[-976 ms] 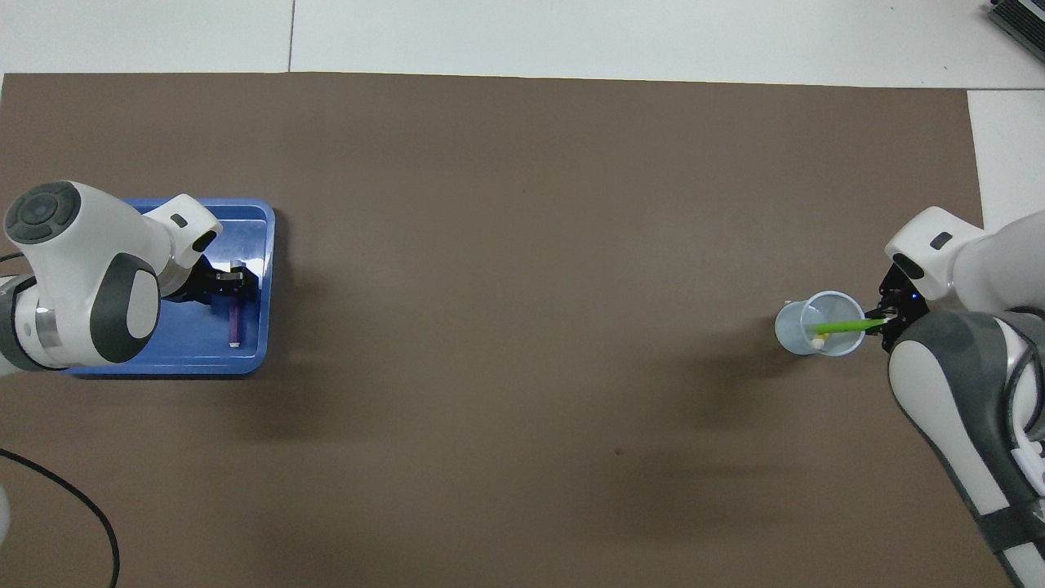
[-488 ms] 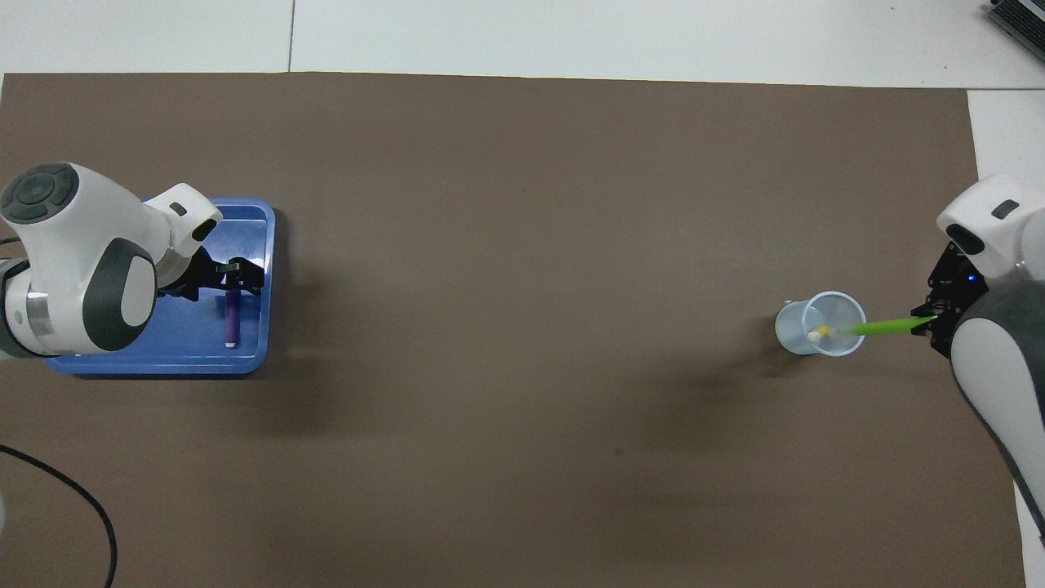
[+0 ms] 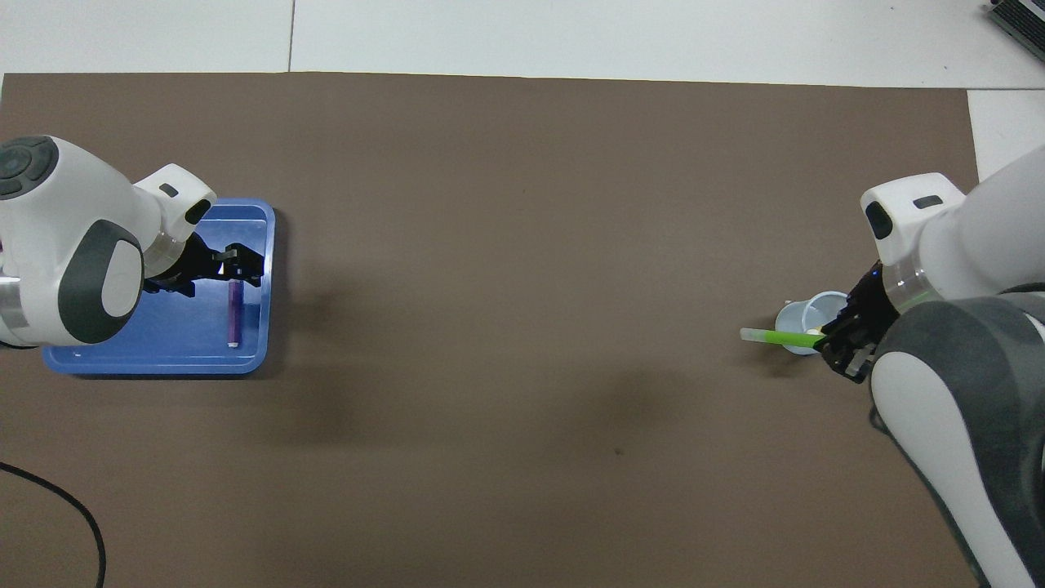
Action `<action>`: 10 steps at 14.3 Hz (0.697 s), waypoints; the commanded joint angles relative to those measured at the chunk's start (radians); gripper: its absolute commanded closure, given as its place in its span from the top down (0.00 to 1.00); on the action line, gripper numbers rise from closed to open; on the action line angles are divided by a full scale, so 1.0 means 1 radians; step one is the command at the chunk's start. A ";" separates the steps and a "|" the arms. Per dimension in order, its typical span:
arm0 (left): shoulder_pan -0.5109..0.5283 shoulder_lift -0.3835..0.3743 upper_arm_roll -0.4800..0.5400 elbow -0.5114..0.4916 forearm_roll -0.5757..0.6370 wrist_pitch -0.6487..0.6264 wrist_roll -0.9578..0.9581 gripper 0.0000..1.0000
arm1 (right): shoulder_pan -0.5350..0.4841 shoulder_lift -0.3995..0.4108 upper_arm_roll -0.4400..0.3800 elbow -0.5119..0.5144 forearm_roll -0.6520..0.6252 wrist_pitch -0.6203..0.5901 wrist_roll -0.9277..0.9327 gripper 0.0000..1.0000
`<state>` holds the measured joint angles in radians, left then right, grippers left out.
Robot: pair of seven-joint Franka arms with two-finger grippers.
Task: Right arm passes pens to left for tray arrangement
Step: 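Lift the green pen from the cup with the right gripper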
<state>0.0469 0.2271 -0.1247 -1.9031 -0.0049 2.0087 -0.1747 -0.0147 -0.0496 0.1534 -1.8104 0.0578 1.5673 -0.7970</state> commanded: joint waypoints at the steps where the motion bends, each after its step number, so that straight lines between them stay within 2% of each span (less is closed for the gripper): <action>1: -0.045 -0.041 0.007 0.029 -0.014 -0.096 -0.084 1.00 | 0.007 -0.039 0.000 -0.075 0.170 0.042 0.280 0.00; 3: -0.050 -0.074 0.000 0.029 -0.067 -0.119 -0.158 1.00 | 0.085 -0.059 0.000 -0.119 0.192 0.092 0.415 0.00; 5: -0.055 -0.106 -0.001 0.027 -0.135 -0.143 -0.247 1.00 | 0.162 -0.079 0.000 -0.164 0.223 0.176 0.465 0.00; 10: -0.096 -0.149 -0.003 0.022 -0.305 -0.153 -0.585 1.00 | 0.196 -0.088 0.000 -0.222 0.382 0.377 0.539 0.00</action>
<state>-0.0188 0.1007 -0.1327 -1.8721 -0.2653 1.8658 -0.6240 0.1898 -0.1024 0.1594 -1.9782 0.3698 1.8723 -0.2636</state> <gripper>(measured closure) 0.000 0.824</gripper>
